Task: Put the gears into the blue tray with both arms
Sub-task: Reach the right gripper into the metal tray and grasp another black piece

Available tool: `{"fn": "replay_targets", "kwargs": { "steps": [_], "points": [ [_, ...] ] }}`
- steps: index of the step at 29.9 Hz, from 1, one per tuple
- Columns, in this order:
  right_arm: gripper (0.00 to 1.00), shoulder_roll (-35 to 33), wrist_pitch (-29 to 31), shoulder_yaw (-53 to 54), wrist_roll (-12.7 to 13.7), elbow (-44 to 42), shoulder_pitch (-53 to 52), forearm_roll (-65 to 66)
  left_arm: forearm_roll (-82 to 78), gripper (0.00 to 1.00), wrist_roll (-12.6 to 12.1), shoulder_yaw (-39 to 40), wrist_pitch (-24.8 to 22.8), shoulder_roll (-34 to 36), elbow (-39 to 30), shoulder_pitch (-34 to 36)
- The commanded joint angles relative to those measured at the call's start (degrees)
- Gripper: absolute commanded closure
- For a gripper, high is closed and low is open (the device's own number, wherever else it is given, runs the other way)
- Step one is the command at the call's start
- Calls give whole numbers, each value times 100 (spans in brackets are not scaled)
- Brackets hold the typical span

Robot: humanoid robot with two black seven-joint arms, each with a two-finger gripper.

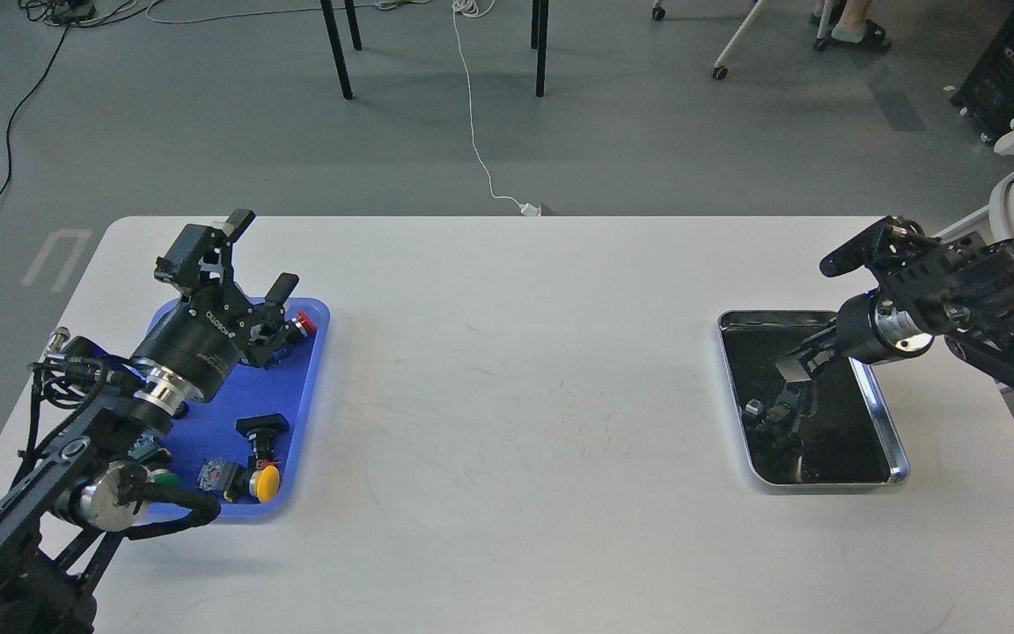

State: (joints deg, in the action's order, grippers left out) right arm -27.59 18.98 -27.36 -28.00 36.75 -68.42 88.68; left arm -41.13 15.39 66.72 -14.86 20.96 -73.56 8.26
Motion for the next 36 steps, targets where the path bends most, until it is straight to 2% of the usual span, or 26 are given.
{"fn": "replay_targets", "kwargs": {
  "steps": [1, 21, 24, 31, 34, 36],
  "points": [
    [35, 8, -8, 2, 0, -19, 30, -8, 0, 2, 0, -1, 1, -4, 0, 0],
    [39, 167, -228, 2, 0, -212, 232, -8, 0, 2, 0, 7, 1, -4, 0, -9],
    [44, 228, -307, 11, 0, -238, 285, -17, 0, 2, 0, 7, 1, 4, 0, -9],
    [49, 246, -316, 2, 0, -247, 285, -17, 0, 2, 0, 7, 1, 13, 0, 0],
    [59, 246, -316, 2, 0, -247, 285, -17, 0, 2, 0, 16, 1, 13, 0, 0],
    [62, 246, -316, 2, 0, -239, 294, -17, 0, 2, 0, 16, 1, 13, 0, 0]
  ]
}}
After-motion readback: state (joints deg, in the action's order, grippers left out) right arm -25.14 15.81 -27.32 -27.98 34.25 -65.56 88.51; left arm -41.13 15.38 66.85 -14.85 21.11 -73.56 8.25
